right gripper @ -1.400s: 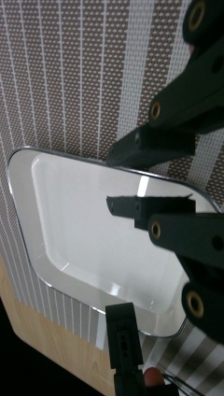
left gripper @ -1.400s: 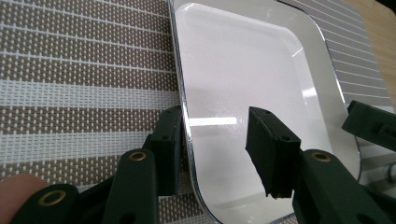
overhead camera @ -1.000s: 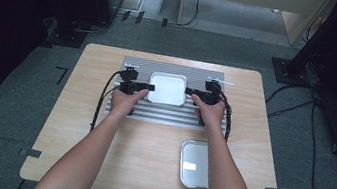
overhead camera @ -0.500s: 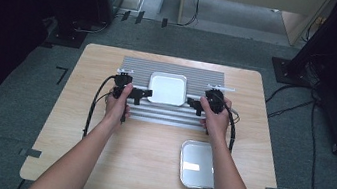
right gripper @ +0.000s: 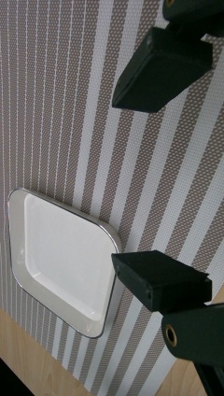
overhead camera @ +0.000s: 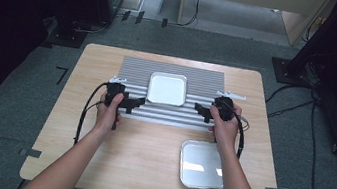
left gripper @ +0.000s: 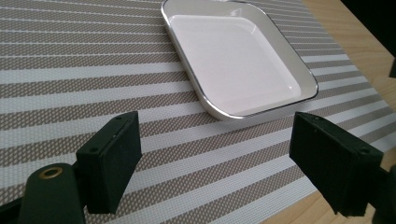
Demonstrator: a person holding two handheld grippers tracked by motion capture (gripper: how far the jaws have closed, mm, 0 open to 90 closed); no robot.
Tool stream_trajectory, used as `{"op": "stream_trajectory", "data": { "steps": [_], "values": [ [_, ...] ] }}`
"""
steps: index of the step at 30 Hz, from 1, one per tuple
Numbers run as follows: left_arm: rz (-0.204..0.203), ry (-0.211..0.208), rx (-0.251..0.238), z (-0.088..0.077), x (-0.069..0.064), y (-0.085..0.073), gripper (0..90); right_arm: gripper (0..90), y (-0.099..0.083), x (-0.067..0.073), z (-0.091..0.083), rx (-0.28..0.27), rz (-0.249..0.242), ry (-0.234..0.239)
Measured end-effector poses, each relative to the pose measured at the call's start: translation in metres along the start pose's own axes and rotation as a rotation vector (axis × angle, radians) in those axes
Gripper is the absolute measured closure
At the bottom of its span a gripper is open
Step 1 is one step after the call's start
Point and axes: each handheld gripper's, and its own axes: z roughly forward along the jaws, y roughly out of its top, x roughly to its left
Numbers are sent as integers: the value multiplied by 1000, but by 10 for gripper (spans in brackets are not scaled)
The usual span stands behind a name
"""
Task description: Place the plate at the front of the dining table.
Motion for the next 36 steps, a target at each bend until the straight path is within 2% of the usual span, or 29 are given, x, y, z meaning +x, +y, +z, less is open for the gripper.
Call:
{"op": "stream_trajectory", "data": {
  "steps": [4, 10, 18, 20, 21, 28, 36],
  "values": [
    [24, 13, -4, -6, 0, -7, 170, 208, -8, -4, -7, -6, -15, -13],
    [31, 21, -16, -15, 4, -18, 170, 206, -17, -10, -19, -19, -14, -23],
    [18, 29, -41, -26, 13, -28, 170, 200, -28, -15, -35, -20, -36, -27],
    [17, 40, -54, -30, 15, -30, 170, 200, -30, -16, -38, -23, -36, -27],
    [31, 50, -55, -33, 16, -32, 170, 200, -33, -18, -42, -27, -27, -26],
    [50, 55, -60, -44, 17, -43, 170, 201, -46, -22, -53, -43, -22, -32],
    [47, 65, -69, -55, 23, -55, 170, 201, -60, -29, -68, -55, -21, -47]
  ]
}}
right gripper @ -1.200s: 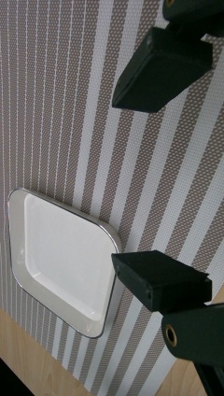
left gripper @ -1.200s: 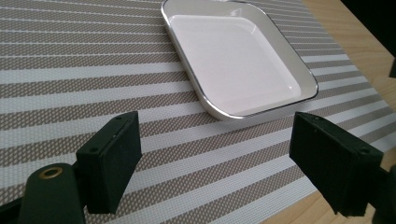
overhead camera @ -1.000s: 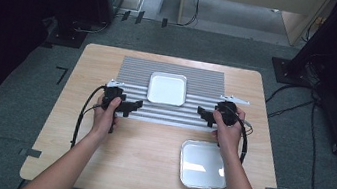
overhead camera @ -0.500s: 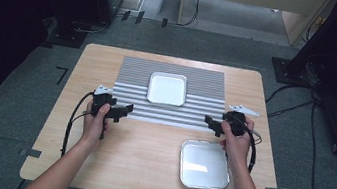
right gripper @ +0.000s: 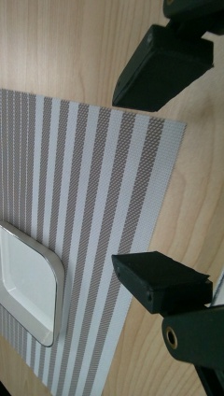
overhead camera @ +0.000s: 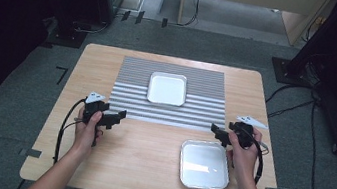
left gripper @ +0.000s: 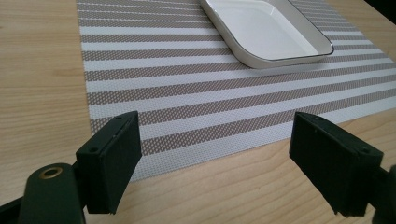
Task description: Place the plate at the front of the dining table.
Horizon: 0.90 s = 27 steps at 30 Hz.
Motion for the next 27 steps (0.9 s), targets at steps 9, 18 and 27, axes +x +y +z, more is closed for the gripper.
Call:
{"op": "stream_trajectory", "data": {
  "steps": [9, 18, 27],
  "values": [
    [27, 15, 3, -14, 4, -17, 170, 198, -18, -9, -22, -16, 4, -14],
    [10, 20, -10, -26, 10, -29, 170, 192, -32, -20, -37, -24, 22, -29],
    [12, 34, -6, -44, 22, -43, 155, 192, -48, -28, -50, -30, 38, -47]
  ]
}}
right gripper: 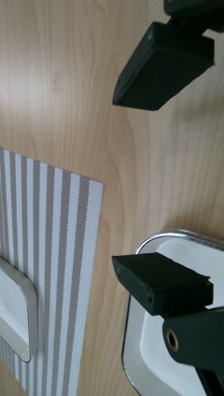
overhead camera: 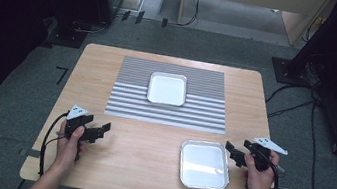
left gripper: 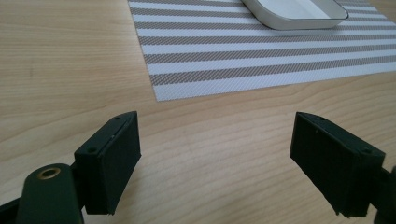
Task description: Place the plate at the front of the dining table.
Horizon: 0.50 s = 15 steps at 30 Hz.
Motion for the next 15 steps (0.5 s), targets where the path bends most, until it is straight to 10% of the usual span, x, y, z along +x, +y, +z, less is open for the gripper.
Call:
{"op": "stream_trajectory", "data": {
  "steps": [15],
  "values": [
    [37, 37, 26, -27, 16, -24, 143, 192, -29, -14, -22, 1, 9, -55]
  ]
}}
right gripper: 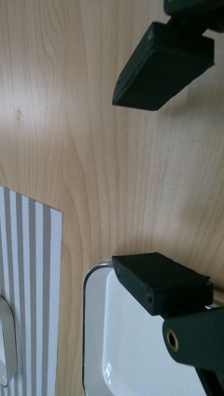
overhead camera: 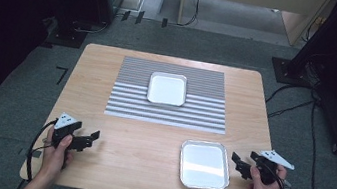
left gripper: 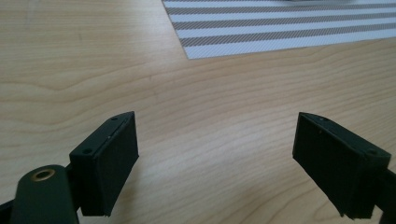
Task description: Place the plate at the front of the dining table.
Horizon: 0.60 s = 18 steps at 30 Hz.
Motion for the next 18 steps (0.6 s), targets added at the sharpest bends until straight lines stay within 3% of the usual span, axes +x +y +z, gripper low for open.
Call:
{"op": "stream_trajectory", "data": {
  "steps": [18],
  "values": [
    [-54, 62, 12, -28, 26, -22, 137, 191, -27, -18, -24, 20, 16, -51]
  ]
}}
